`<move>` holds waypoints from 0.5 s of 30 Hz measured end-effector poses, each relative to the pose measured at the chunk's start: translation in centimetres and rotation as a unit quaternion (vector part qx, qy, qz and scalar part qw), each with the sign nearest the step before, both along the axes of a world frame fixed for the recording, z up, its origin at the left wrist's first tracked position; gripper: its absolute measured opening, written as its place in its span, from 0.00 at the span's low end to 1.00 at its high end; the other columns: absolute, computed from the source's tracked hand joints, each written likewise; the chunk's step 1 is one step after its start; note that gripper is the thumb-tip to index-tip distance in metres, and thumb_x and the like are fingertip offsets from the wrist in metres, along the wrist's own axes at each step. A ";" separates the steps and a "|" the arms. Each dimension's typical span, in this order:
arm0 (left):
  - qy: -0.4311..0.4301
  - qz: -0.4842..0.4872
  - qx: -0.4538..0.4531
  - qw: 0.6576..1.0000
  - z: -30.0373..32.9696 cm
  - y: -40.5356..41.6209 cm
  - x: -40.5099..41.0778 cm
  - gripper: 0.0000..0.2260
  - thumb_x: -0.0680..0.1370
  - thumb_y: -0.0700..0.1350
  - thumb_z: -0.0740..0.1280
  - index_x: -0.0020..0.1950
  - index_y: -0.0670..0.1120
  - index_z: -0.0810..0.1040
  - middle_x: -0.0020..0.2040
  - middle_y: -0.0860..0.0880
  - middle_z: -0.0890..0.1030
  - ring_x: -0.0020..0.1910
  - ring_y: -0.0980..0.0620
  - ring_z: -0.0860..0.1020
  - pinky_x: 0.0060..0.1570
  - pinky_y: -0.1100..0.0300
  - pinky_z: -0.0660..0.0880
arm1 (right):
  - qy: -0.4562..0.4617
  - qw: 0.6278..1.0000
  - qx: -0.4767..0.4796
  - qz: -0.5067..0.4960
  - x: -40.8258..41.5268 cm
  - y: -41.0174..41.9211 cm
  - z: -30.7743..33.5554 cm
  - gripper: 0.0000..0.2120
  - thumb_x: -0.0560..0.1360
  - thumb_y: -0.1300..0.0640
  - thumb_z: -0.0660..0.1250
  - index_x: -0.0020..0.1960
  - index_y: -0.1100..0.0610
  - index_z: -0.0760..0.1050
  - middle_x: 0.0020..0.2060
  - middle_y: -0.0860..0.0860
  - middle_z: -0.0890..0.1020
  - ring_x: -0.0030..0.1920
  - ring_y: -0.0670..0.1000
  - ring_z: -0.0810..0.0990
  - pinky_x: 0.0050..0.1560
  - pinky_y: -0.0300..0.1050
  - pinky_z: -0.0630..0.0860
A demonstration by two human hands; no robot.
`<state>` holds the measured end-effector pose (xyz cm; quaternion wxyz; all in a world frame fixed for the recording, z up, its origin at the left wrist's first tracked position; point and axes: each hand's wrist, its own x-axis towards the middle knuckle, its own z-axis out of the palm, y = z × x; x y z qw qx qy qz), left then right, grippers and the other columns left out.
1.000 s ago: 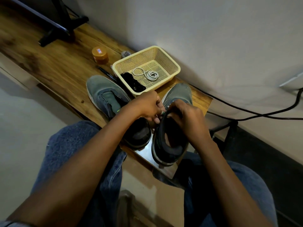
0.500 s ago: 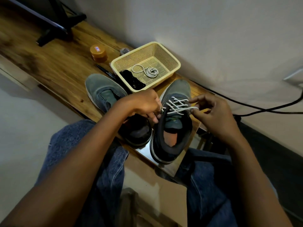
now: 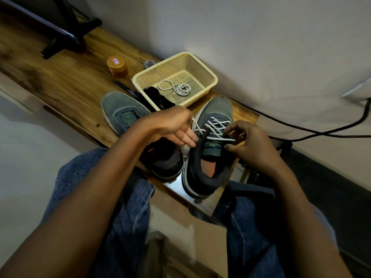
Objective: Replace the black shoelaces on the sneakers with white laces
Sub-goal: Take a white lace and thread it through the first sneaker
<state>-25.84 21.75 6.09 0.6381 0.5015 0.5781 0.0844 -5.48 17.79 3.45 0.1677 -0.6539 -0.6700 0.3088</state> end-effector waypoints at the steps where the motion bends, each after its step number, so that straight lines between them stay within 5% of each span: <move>1: 0.000 0.006 -0.001 1.000 0.1 0.0 0.0 0.16 0.83 0.43 0.46 0.55 0.39 0.71 0.44 0.41 0.84 0.44 0.47 0.84 0.45 0.59 0.78 | -0.003 1.000 0.000 0.000 0.0 0.0 0.0 0.15 0.68 0.65 0.74 0.49 0.50 0.76 0.47 0.53 0.78 0.43 0.48 0.76 0.35 0.33 0.68; 6: 0.013 0.070 0.035 0.997 0.1 0.0 0.1 0.10 0.83 0.41 0.46 0.52 0.42 0.67 0.43 0.47 0.81 0.34 0.52 0.82 0.32 0.62 0.75 | 0.014 1.000 0.000 -0.005 -0.2 0.0 -0.1 0.15 0.69 0.66 0.73 0.49 0.50 0.75 0.46 0.53 0.77 0.39 0.44 0.76 0.30 0.27 0.67; 9: 0.015 0.126 0.058 0.990 0.0 0.3 -0.2 0.06 0.82 0.41 0.48 0.56 0.46 0.62 0.45 0.47 0.81 0.32 0.51 0.82 0.33 0.62 0.73 | 0.021 1.000 -0.005 -0.008 -0.3 -0.2 0.1 0.14 0.69 0.66 0.73 0.50 0.51 0.75 0.45 0.51 0.76 0.39 0.44 0.76 0.30 0.27 0.69; 12: 0.052 0.131 0.075 0.987 0.1 0.5 -0.6 0.07 0.81 0.42 0.50 0.54 0.44 0.66 0.43 0.47 0.80 0.33 0.49 0.81 0.45 0.53 0.78 | 0.027 1.000 -0.008 -0.007 -0.3 -0.3 0.2 0.13 0.70 0.66 0.72 0.50 0.52 0.75 0.44 0.49 0.75 0.40 0.44 0.76 0.31 0.29 0.69; 15: 0.181 0.060 0.151 0.970 -0.2 0.5 -1.0 0.13 0.80 0.49 0.53 0.49 0.43 0.73 0.45 0.46 0.82 0.43 0.45 0.81 0.56 0.46 0.76 | 0.028 1.000 -0.005 -0.007 -0.4 -0.3 0.2 0.12 0.70 0.65 0.72 0.49 0.53 0.75 0.46 0.51 0.76 0.42 0.47 0.77 0.35 0.39 0.73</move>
